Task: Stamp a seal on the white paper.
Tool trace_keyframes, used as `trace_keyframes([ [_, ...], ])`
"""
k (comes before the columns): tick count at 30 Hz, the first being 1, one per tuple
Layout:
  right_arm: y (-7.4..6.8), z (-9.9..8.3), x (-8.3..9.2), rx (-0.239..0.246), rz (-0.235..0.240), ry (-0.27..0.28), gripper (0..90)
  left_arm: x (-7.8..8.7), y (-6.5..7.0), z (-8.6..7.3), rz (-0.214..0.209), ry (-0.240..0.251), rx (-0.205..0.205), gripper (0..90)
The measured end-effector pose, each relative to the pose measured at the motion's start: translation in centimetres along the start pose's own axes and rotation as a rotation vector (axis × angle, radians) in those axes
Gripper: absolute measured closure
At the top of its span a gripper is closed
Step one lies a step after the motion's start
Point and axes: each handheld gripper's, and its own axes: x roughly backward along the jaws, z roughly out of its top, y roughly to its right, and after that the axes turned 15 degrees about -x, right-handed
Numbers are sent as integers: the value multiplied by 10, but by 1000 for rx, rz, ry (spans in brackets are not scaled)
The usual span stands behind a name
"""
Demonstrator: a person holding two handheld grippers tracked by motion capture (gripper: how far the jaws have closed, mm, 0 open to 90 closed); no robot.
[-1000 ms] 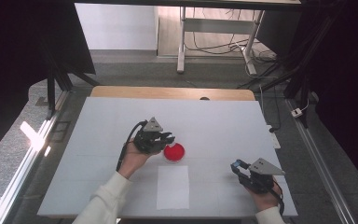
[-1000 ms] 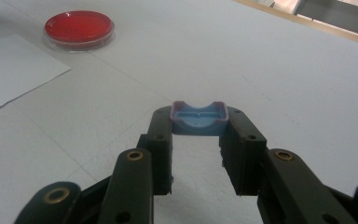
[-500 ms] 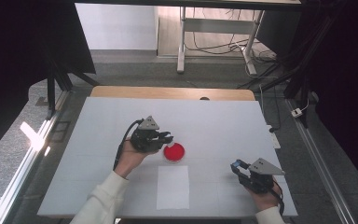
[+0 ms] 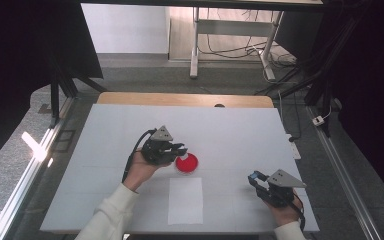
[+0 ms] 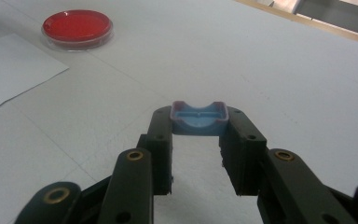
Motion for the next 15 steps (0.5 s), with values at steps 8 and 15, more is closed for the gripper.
trace_keyframes([
  [8, -1, 0, 0, 1, 5, 4, 654, 3, 3, 1, -8, 1, -9, 755],
  [15, -1, 0, 0, 2, 5, 3, 654, 4, 6, 0, -43, 12, -3, 755],
])
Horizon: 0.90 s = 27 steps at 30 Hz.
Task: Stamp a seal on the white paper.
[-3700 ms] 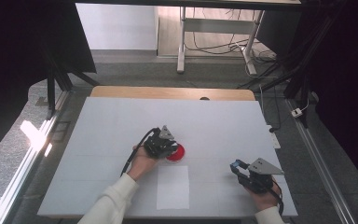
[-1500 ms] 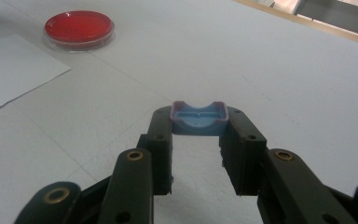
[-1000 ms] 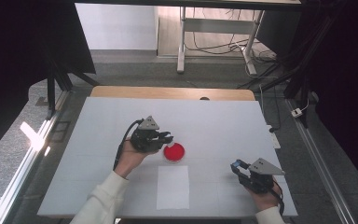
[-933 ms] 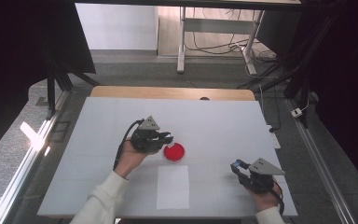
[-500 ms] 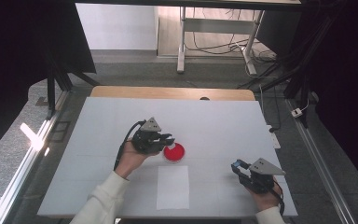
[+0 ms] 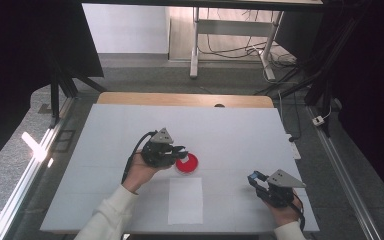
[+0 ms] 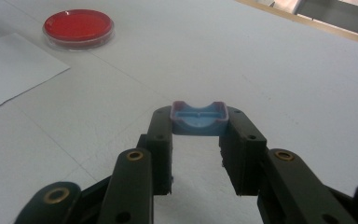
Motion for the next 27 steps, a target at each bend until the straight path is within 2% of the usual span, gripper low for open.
trace_keyframes([
  [2, 0, 0, 0, -1, 0, 0, 654, 1, 1, 0, -13, 9, 4, 755],
  [14, 0, 0, 0, -3, -1, -5, 654, 5, 8, -2, -17, -4, -16, 755],
  [27, 0, 0, 0, -3, -1, -2, 654, 6, 14, -11, -25, -29, -20, 754],
])
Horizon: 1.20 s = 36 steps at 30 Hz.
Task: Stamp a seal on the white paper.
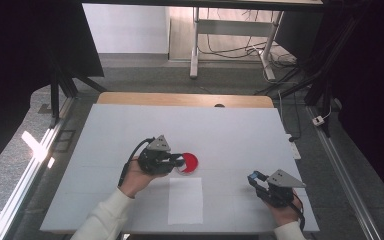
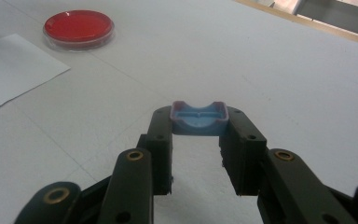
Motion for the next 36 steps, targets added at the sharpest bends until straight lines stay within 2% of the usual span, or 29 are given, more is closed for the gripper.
trace_keyframes([
  [17, 0, 0, 0, 3, -4, -3, 654, 1, 9, -3, -24, 5, -15, 753],
  [29, -1, 0, -1, 7, -10, -4, 654, -2, 14, -10, -40, -3, -7, 753],
  [36, -1, 0, -1, 7, -12, -5, 654, -4, 24, -12, -61, 3, -12, 753],
])
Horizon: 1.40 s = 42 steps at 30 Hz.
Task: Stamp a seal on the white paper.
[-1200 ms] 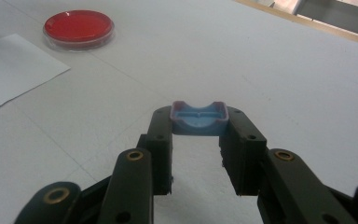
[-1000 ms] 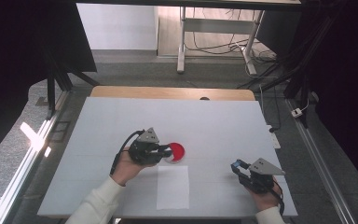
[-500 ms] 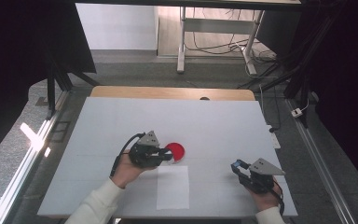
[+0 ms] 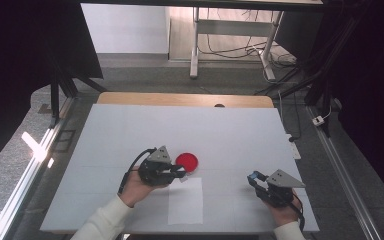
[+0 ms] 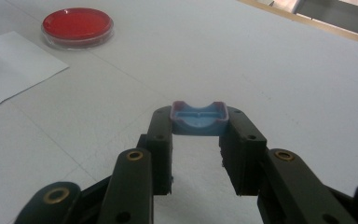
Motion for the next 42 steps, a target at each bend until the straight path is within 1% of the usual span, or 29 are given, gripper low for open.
trace_keyframes([
  [2, 0, 0, 0, 0, -1, 1, 654, -2, 2, -1, -13, 1, 2, 753],
  [12, 0, 0, 0, 0, 0, -1, 654, -3, 12, -4, -32, -12, -14, 753],
  [14, 0, 0, -1, -2, 6, -1, 654, -4, 15, -5, -36, -12, -18, 753],
  [16, 0, 0, -1, 0, 1, -4, 654, -4, 18, -6, -42, -14, -21, 753],
  [18, -1, 0, -2, 0, 8, 0, 654, -5, 19, -7, -46, -18, -24, 753],
  [26, 0, 0, -1, 0, 6, -4, 653, -8, 23, -12, -53, -31, -23, 753],
  [27, 0, 0, -1, 0, 0, -3, 653, -9, 23, -12, -54, -35, -24, 753],
  [30, 0, 0, -1, -1, 7, -2, 654, -11, 24, -13, -51, -40, -28, 753],
  [32, 0, 0, -1, 0, 0, -3, 654, -12, 24, -14, -48, -44, -29, 753],
  [33, 0, 0, -1, -2, 7, -1, 653, -13, 25, -14, -48, -46, -31, 753],
  [42, 0, 0, -1, 0, 5, -4, 653, -18, 26, -15, -53, -64, -40, 753],
])
